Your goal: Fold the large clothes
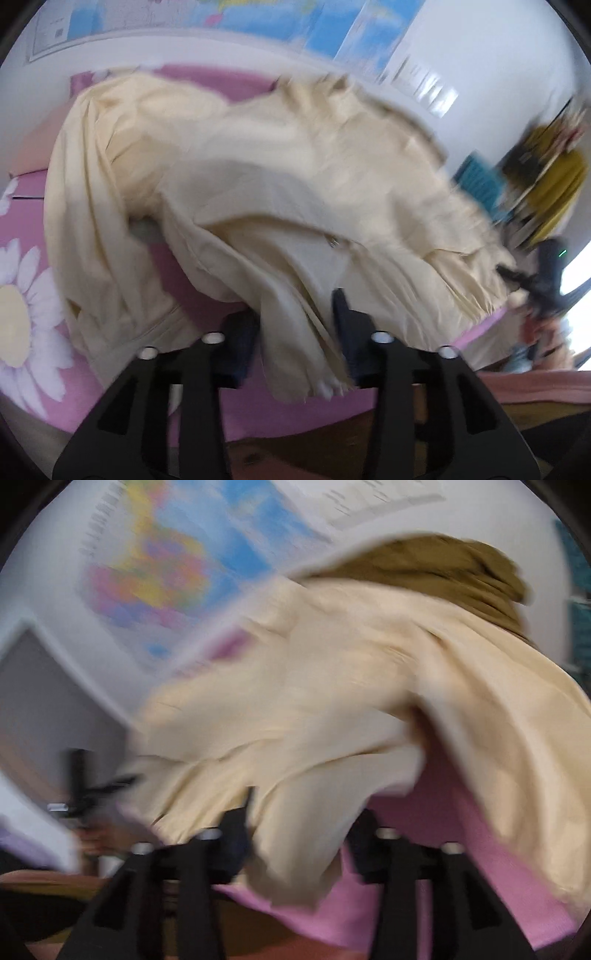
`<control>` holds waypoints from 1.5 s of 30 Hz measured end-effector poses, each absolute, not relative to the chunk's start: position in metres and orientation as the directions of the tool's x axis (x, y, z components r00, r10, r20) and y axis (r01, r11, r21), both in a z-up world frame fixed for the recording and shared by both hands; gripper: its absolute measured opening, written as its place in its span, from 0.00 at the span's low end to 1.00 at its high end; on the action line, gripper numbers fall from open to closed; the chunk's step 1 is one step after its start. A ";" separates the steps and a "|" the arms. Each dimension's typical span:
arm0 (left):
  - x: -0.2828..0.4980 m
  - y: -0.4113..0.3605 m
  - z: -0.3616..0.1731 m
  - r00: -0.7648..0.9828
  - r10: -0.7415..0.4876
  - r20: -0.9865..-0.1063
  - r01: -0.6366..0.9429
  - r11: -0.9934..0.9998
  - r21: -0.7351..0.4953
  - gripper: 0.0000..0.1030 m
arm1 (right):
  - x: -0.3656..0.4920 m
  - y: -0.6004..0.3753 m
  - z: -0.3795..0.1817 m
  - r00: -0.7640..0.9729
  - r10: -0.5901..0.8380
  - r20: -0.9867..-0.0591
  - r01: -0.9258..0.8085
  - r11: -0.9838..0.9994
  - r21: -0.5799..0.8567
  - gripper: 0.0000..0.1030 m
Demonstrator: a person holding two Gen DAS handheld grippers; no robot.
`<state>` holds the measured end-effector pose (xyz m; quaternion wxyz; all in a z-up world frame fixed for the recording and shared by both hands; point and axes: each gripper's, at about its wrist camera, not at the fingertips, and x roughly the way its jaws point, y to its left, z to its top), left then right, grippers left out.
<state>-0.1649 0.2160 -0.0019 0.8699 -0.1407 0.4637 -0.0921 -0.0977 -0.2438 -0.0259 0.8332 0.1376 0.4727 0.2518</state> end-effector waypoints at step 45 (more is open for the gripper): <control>0.132 0.185 0.022 0.633 -0.028 -0.773 0.103 0.994 0.047 0.60 | 0.235 -0.089 0.033 0.639 0.296 -0.710 -0.376 0.925 0.048 0.01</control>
